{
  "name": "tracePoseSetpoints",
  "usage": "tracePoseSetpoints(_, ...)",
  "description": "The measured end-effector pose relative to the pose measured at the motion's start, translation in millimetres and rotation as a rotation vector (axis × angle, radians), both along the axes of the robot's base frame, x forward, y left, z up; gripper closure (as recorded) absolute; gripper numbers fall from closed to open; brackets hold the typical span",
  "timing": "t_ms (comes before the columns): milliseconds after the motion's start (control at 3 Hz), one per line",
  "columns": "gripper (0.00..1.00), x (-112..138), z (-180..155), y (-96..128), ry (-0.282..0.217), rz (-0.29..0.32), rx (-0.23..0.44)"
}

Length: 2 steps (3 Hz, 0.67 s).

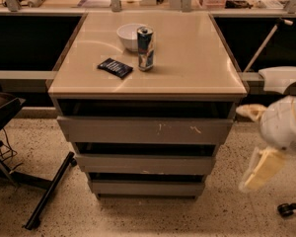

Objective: Open middle drawer

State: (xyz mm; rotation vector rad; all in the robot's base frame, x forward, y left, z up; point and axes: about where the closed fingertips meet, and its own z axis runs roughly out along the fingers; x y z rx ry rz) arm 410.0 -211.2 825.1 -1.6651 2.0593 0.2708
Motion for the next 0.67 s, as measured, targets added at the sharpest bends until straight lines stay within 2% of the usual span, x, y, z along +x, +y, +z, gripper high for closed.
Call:
tracePoseSetpoints(333,0.0,-4,-97,7,0.038,-0.028,0.142)
tracePoseSetpoints(667,0.0,20,-182,15,0.011,-0.102,0.282)
